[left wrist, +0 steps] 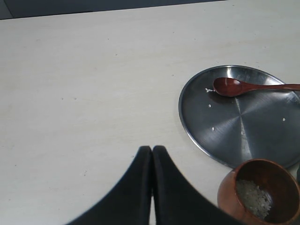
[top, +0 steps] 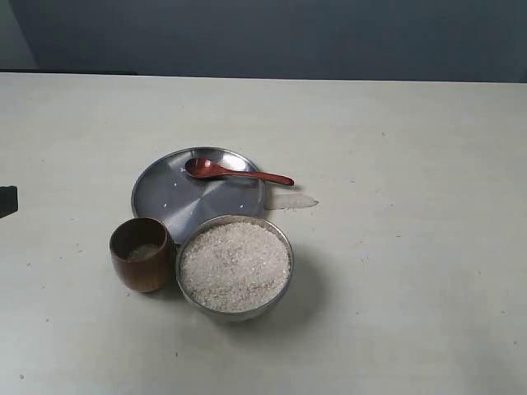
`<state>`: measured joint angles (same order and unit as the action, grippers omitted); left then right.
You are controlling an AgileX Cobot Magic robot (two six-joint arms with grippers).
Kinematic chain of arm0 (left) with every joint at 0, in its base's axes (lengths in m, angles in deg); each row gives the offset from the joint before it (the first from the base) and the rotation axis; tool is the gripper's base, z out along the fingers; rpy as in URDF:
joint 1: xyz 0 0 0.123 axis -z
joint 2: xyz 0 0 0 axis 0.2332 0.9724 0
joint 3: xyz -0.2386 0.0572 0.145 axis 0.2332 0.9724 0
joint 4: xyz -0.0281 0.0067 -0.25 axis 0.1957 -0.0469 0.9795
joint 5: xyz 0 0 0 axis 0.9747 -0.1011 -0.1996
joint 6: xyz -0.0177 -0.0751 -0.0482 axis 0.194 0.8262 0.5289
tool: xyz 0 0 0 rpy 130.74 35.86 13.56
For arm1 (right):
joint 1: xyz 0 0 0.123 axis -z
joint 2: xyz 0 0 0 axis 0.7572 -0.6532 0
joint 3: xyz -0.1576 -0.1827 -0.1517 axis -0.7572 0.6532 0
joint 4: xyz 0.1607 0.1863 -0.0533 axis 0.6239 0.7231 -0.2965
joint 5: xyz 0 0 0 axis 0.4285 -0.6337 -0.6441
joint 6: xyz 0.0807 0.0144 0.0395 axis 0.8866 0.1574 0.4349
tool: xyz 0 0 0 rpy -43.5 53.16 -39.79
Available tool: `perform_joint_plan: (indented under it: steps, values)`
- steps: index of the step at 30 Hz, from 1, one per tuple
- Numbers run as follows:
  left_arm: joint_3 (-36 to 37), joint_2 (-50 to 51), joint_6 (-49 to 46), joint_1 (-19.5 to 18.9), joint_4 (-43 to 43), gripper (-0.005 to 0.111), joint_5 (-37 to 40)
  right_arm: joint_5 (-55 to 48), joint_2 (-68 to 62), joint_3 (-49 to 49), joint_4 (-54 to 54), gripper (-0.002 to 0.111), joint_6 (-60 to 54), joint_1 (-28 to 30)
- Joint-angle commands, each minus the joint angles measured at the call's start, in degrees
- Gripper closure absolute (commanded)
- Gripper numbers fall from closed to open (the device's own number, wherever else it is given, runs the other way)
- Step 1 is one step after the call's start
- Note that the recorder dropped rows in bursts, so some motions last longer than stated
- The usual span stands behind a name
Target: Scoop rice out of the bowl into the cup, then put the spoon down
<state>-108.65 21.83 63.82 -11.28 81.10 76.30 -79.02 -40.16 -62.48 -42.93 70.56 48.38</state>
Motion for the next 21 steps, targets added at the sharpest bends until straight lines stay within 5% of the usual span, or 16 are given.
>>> perform_joint_plan:
  steps: [1, 21]
  values:
    - [-0.5, 0.2, 0.0, 0.2, -0.3, 0.106, -0.7, 1.0, 0.2, 0.3, -0.5, 0.108, -0.2, 0.3]
    - [-0.5, 0.2, 0.0, 0.2, -0.3, 0.106, -0.6, 1.0, 0.2, 0.3, 1.8, 0.108, -0.2, 4.1]
